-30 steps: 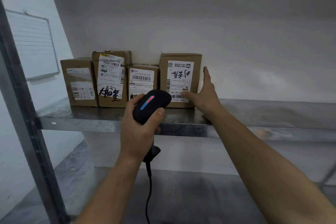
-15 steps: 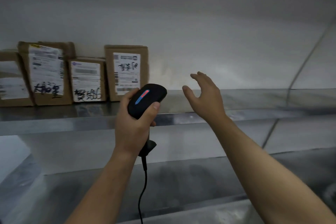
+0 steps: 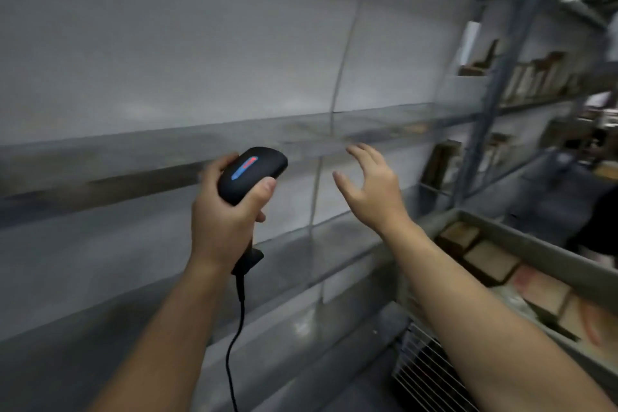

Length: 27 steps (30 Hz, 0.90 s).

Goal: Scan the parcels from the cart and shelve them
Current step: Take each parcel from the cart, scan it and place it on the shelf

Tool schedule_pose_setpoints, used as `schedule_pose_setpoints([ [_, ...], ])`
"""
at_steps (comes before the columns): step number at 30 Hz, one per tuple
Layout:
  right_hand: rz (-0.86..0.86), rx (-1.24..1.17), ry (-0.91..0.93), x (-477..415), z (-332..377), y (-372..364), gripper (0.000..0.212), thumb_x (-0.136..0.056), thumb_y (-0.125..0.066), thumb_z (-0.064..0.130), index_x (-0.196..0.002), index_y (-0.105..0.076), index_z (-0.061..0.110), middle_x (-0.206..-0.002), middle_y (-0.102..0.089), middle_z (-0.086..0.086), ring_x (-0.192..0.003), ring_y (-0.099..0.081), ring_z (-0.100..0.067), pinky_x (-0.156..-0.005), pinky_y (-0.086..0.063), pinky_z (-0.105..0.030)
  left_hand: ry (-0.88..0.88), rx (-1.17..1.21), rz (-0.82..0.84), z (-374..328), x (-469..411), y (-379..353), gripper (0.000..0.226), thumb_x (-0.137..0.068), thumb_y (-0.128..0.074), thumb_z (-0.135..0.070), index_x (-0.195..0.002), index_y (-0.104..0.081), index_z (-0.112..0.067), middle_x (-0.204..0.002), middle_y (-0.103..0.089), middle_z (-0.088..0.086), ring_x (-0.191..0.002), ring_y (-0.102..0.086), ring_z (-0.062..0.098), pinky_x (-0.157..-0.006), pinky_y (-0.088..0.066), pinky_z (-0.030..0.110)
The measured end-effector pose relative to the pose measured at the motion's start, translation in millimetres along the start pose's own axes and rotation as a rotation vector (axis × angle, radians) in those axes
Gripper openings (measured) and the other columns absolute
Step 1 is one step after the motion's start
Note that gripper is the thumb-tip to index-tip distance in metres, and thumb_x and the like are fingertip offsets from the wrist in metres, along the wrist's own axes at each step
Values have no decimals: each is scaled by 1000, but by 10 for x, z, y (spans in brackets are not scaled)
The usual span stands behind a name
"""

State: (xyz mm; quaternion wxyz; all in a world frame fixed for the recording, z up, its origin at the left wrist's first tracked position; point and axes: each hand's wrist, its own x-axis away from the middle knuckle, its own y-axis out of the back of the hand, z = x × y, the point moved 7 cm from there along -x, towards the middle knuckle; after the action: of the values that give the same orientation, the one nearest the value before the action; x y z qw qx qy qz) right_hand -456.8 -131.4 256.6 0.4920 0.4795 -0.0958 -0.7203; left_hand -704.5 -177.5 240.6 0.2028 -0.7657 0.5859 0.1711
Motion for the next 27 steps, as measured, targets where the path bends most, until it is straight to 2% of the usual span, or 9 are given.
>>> schedule_pose_setpoints([
  [3, 18, 71, -70, 168, -559, 293, 56, -98, -61, 39, -148, -47, 17, -157, -40, -5, -148, -30, -19, -116, -25, -31, 40, 15, 70, 125, 92, -536, 58, -73, -78, -38, -126, -58, -25, -99, -71, 10, -55, -63, 19, -55, -51, 24],
  [7, -14, 100, -155, 371, -1094, 638, 56, -98, -61, 36, -147, -47, 14, -156, -41, -8, -148, -30, -19, -120, -23, -34, 89, 30, 183, 276, 254, -1185, 46, -72, -78, -39, -112, -57, -43, -98, -73, 5, -59, -65, 20, -58, -52, 26],
  [10, -44, 111, -227, 525, -1451, 808, 58, -96, -60, 41, -145, -51, 13, -153, -45, -9, -147, -33, -22, -121, -25, -36, 129, 40, 255, 405, 348, -1601, 54, -69, -79, -43, -118, -58, -37, -102, -72, 9, -57, -64, 21, -58, -53, 26],
  [13, -61, 119, -316, 688, -1827, 937, 59, -95, -58, 44, -145, -50, 14, -154, -44, -9, -148, -32, -23, -122, -26, -40, 154, 41, 335, 554, 435, -2011, 58, -72, -77, -39, -126, -56, -28, -102, -72, 10, -55, -63, 20, -56, -52, 23],
  [17, -70, 135, -416, 838, -2291, 1026, 55, -98, -62, 36, -147, -48, 14, -156, -41, -8, -148, -30, -22, -122, -24, -37, 205, 47, 435, 820, 498, -2500, 56, -72, -77, -39, -124, -55, -32, -101, -71, 6, -57, -63, 16, -59, -54, 26],
  [23, -69, 179, -559, 875, -3045, 1026, 57, -99, -57, 41, -150, -44, 19, -159, -36, -3, -149, -27, -17, -121, -22, -35, 259, 74, 544, 1321, 410, -3259, 44, -71, -79, -38, -109, -57, -45, -97, -71, -5, -62, -66, 15, -59, -57, 34],
  [27, -50, 215, -635, 740, -3533, 937, 58, -99, -54, 45, -152, -40, 24, -160, -34, 2, -148, -26, -15, -119, -23, -35, 294, 68, 591, 1719, 219, -3729, 42, -71, -79, -39, -107, -58, -46, -91, -72, -14, -55, -64, 16, -59, -56, 35],
])
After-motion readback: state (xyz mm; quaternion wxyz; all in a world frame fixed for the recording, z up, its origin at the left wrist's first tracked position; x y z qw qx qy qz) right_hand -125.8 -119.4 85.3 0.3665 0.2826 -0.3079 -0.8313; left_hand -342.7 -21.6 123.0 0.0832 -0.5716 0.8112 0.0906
